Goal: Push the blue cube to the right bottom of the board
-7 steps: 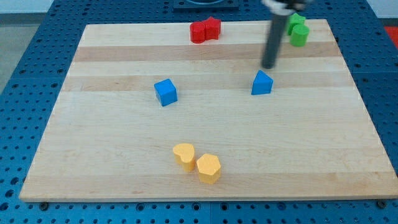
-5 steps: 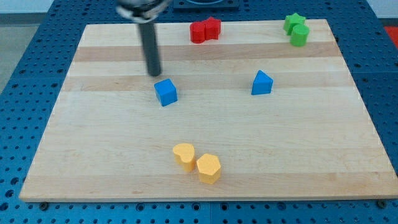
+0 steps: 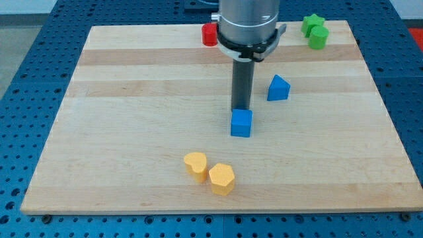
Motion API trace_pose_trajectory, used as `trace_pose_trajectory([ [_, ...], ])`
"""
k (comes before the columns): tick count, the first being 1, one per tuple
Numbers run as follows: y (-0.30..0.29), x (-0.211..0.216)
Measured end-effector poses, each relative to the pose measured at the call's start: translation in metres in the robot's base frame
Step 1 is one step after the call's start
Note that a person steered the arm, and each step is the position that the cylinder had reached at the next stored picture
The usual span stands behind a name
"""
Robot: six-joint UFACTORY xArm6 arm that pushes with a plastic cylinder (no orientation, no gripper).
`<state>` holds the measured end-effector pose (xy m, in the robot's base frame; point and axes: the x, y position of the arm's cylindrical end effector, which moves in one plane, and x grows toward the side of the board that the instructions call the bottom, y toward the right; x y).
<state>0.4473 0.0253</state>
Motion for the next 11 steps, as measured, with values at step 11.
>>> trace_pose_trajectory([
  [11,0.204,0.083],
])
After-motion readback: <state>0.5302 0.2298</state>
